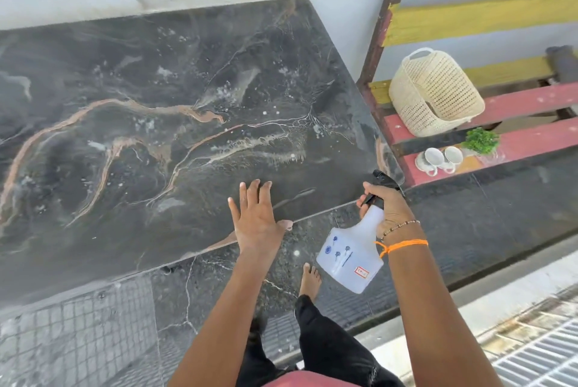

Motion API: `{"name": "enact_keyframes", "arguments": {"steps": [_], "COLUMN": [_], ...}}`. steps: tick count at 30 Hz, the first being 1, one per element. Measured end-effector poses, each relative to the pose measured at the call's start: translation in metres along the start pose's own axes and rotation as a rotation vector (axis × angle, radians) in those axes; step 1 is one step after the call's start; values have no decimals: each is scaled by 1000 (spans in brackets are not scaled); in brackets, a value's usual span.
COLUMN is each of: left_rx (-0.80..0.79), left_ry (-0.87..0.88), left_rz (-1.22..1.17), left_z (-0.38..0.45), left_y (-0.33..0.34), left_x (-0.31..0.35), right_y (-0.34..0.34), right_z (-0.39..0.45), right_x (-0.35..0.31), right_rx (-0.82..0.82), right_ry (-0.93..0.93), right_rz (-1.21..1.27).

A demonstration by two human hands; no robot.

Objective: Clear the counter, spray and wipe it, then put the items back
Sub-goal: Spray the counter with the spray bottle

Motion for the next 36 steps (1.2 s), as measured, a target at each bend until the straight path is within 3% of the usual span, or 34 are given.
{"name": "enact_keyframes", "arguments": {"steps": [3,6,11,15,19,22,25,30,36], "left_rx": [38,98,303,545,601,548,507,476,463], "left_ry": [-25,-66,-233,-386,-526,-500,-455,-470,-441], "left_rz": [-29,-75,-165,-260,-327,-277,-259,-291,-384], "left_z": [-9,-16,-48,-88,-126,-145,-154,-154,-141], "left_y": [-11,-31,-77,-102,-120,-125,-127,-129,-129], "left_x": [-19,-46,-120,-176,-229,-255,-268,-268,-238], "right_y": [16,50,143,211,278,317,343,344,291], "right_z": [-11,-21,-51,-76,-105,-124,-132,-132,-116], "right_x": [12,29,91,154,207,237,256,253,214], "right_rx": [-72,-245,-531,-729,-776,-768,-713,-714,-766], "right_ry": [-23,-40,-59,16,31,-43,-47,-67,-67], "right_rz": [9,-84,-637,-824,-971,-1134,-1106,-1152,-1142]}}
Point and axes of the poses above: each hand's wrist, its own z-axis towards the middle knuckle, its own y-axis out of the palm, x = y × z, the point moved 2 cm from there along z, towards the middle knuckle, and after that the axes turned 10 degrees about -z, right-handed, at the moved point
